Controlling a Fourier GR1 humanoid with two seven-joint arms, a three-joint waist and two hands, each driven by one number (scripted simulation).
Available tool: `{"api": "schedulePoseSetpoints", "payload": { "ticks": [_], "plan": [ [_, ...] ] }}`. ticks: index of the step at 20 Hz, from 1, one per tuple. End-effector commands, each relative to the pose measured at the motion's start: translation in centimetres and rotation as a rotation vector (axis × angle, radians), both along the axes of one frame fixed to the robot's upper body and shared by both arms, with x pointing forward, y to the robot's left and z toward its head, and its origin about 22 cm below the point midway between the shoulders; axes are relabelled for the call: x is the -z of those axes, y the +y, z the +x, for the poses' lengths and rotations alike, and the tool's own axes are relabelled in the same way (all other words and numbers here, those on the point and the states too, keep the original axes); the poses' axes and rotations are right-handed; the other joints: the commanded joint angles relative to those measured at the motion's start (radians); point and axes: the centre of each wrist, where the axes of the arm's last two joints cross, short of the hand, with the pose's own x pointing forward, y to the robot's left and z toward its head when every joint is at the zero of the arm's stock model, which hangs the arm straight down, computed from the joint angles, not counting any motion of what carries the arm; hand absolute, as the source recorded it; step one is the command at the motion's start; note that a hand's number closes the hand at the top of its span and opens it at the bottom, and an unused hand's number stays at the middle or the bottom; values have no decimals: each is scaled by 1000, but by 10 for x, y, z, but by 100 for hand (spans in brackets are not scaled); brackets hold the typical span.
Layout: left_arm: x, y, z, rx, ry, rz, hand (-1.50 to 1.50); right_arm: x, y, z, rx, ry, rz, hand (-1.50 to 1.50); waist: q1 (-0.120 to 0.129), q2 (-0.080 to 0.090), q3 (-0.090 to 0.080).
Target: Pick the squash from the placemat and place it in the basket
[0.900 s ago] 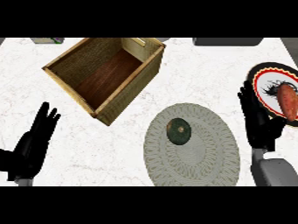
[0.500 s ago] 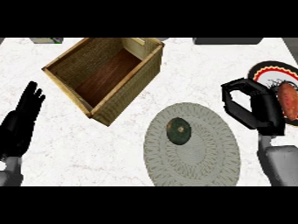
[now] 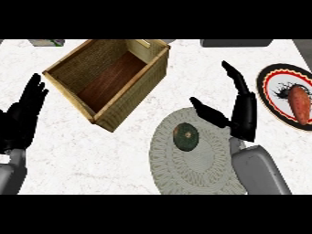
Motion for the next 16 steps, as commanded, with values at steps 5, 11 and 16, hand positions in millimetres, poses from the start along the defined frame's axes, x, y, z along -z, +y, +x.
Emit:
{"api": "schedulePoseSetpoints", "payload": {
  "ticks": [5,11,16],
  "plan": [
    [-2,8,1,-26,24,1,0,-33,-21,-3,94,362,-293,-150,-31,-16,-5],
    [-3,14,-3,-47,18,19,0,-57,-13,-22,-85,733,-495,-150,-28,-19,-4],
    [-2,-8,3,-21,-2,4,0,-119,-2,-60,-144,803,-475,-150,-14,-4,2]
  ]
}}
